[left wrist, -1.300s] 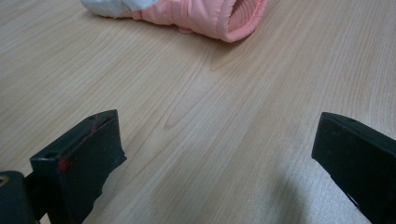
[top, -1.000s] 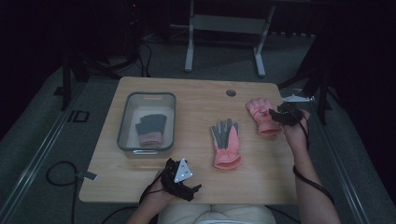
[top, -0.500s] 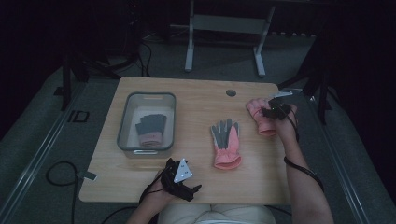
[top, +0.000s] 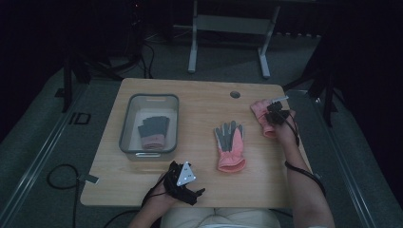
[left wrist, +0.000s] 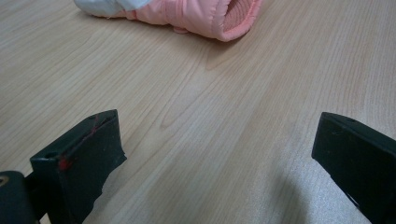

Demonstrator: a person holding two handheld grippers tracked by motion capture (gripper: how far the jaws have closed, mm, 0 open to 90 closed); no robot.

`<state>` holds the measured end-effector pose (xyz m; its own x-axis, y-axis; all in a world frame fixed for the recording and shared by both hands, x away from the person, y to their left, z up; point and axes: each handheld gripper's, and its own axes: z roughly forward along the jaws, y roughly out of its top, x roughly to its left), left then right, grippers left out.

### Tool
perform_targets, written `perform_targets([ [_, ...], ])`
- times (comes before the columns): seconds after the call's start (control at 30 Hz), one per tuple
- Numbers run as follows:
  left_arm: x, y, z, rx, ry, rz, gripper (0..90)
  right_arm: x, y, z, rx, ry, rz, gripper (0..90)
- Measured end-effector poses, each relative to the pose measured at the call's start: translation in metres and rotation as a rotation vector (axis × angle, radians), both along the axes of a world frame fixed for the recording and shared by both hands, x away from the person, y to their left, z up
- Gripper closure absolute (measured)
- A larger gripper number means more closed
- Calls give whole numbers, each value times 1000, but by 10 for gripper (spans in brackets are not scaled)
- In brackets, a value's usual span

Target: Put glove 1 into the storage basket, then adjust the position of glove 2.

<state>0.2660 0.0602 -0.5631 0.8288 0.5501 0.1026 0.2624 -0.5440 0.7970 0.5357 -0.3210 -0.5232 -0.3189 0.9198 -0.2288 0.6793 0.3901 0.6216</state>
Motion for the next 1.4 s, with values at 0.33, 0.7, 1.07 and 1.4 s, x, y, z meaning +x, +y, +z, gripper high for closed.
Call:
perform_targets([
  [0.33, 0, 0, 0, 0, -1, 3, 14, -29, -13, 39, 110, -68, -88, 857],
  [0.7, 0, -2, 0, 4, 0, 9, 14, -92, -16, 80, 180, -124, -95, 857],
  [1.07, 0, -2, 0, 15, 0, 6, 14, -147, -1, 59, 185, -95, -82, 856],
  [1.4, 0, -3, 0, 14, -4, 2, 14, -160, 2, 27, 190, -16, -105, 854],
])
